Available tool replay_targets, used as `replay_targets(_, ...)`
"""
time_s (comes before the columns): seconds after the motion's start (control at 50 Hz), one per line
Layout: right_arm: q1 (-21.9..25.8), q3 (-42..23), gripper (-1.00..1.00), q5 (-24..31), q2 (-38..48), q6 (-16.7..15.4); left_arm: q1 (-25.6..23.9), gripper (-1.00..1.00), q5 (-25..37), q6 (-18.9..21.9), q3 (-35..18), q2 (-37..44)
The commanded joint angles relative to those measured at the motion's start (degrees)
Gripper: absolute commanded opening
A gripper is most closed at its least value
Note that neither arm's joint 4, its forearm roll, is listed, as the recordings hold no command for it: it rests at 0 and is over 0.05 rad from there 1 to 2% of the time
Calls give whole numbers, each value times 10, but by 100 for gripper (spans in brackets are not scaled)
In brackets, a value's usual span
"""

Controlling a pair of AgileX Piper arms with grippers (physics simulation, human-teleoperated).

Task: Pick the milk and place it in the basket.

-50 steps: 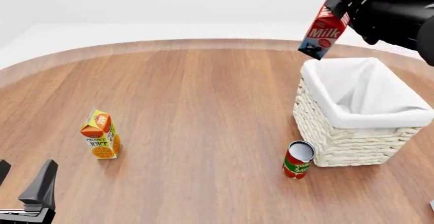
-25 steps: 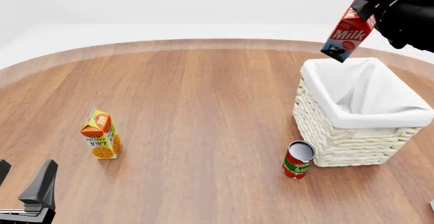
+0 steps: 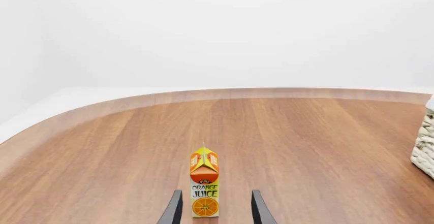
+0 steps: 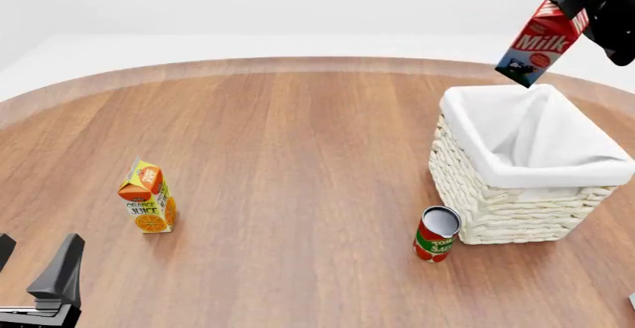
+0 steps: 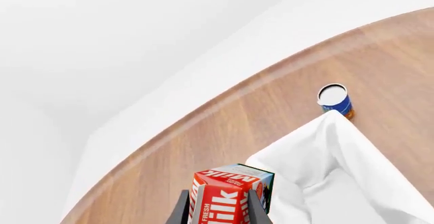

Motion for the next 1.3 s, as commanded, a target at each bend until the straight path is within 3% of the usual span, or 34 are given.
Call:
replay_targets(0.02,-11,-11,-100,0,-7,9,0,100,0,0,0,0)
replay_targets(1.3,-86,73,-100,-35,-5,11,0,100,0,0,0,0)
